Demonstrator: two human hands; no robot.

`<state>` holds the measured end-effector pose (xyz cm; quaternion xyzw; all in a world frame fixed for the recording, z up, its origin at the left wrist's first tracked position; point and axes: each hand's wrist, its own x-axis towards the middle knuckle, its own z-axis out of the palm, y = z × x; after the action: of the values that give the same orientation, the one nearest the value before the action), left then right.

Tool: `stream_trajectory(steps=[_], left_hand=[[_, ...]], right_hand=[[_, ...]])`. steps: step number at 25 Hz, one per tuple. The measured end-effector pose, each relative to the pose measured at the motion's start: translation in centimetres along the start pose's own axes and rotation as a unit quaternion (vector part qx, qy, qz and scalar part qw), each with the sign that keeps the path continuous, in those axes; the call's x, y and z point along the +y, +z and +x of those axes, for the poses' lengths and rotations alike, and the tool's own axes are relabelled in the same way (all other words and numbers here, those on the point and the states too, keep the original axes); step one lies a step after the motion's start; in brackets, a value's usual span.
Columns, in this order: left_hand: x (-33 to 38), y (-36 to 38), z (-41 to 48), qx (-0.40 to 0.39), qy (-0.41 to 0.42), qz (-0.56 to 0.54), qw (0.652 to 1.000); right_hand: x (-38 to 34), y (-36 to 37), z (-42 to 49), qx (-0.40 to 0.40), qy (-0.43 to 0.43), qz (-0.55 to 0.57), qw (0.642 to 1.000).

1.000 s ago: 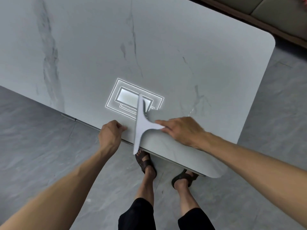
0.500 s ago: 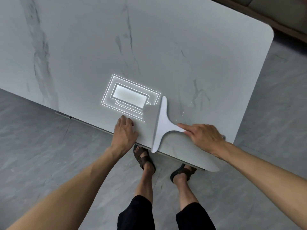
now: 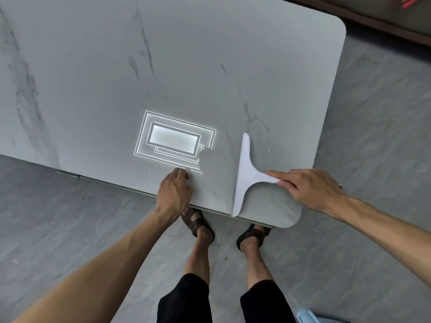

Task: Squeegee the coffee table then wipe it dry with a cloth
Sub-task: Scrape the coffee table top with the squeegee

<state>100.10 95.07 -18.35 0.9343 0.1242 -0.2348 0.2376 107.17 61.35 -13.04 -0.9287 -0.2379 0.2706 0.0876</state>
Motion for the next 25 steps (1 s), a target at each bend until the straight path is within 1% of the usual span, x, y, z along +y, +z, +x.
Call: stream_trajectory(steps=[2, 4, 6, 8, 11, 14, 16, 18, 22, 25], left_hand=[[-0.3, -0.1, -0.5, 0.015, -0.026, -0.012, 0.999], [-0.8, -0.7, -0.6, 0.051, -0.108, -0.058, 0.991], [-2.2, -1.8, -0.5, 0.102, -0.207, -0.094, 0.968], [-4.8, -3.1, -0.4, 0.132, -0.260, -0.092, 0.952], [-8.5, -5.1, -0.4, 0.146, -0.283, -0.091, 0.944], [-10.8, -6.0, -0.1, 0.139, -0.281, -0.096, 0.945], [-10.8, -5.7, 0.0, 0.121, -0.258, -0.114, 0.952], [-9.7, -4.9, -0.1, 0.097, -0.217, -0.120, 0.964], [-5.2, -2.8, 0.0, 0.043, -0.126, -0.125, 0.983], [-1.5, -1.2, 0.5, -0.016, -0.049, -0.098, 0.994]], right_hand=[[-2.8, 0.3, 1.1, -0.037, -0.047, 0.010, 0.998], [-6.5, 1.2, 3.4, -0.066, -0.105, 0.011, 0.992], [-10.8, 2.4, 6.5, -0.088, -0.156, -0.001, 0.984], [-15.4, 3.5, 9.7, -0.102, -0.195, -0.006, 0.976], [-20.8, 4.5, 13.6, -0.116, -0.221, 0.001, 0.968], [-23.1, 5.2, 15.6, -0.125, -0.206, 0.006, 0.971], [-21.6, 5.4, 15.4, -0.098, -0.193, 0.001, 0.976], [-18.0, 4.7, 14.4, -0.071, -0.168, 0.002, 0.983], [-7.3, 1.4, 11.4, -0.039, -0.064, -0.010, 0.997], [-0.8, -0.3, 8.6, -0.013, -0.001, -0.016, 1.000]])
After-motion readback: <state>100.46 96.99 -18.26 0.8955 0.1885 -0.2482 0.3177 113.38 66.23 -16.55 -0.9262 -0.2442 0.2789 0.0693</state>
